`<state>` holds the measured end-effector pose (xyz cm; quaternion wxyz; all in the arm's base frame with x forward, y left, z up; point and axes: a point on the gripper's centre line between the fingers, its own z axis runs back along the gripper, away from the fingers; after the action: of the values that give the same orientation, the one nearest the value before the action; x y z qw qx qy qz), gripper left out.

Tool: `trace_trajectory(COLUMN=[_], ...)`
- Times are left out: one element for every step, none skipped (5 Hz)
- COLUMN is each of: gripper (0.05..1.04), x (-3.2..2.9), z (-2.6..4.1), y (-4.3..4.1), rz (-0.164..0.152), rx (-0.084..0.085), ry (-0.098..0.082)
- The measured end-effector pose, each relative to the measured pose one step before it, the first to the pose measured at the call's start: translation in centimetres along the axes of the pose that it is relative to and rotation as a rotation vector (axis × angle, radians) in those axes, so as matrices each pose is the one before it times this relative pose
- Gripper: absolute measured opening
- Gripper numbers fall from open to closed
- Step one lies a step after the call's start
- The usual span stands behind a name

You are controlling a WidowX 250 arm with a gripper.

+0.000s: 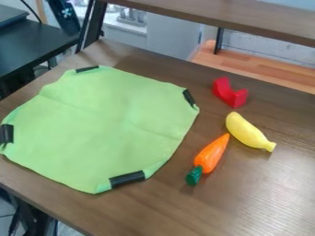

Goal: Fold the cloth from top left to bottom right

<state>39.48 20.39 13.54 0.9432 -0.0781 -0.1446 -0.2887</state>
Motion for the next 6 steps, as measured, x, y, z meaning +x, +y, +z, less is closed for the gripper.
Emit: trace_trajectory(gripper=[1.001, 1.001, 1.001, 1.001, 1.001, 1.001], x=[-0.717, -0.524, 0.020, 0.207, -0.208, -0.169], z=[-1.050, -1.803, -2.163, -1.523, -1.408, -0.920], y=[2.247, 1.089, 0.917, 1.012, 1.180, 0.601], rz=[-0.0565, -0.0086, 0.0069, 0.0145, 0.0154, 0.0190], rx=[0.0490, 0.0201, 0.0400, 0.0391, 0.0149, 0.0047], ry=[-0.0222, 0.0085, 0.0212, 0.0064, 0.0130, 0.0153])
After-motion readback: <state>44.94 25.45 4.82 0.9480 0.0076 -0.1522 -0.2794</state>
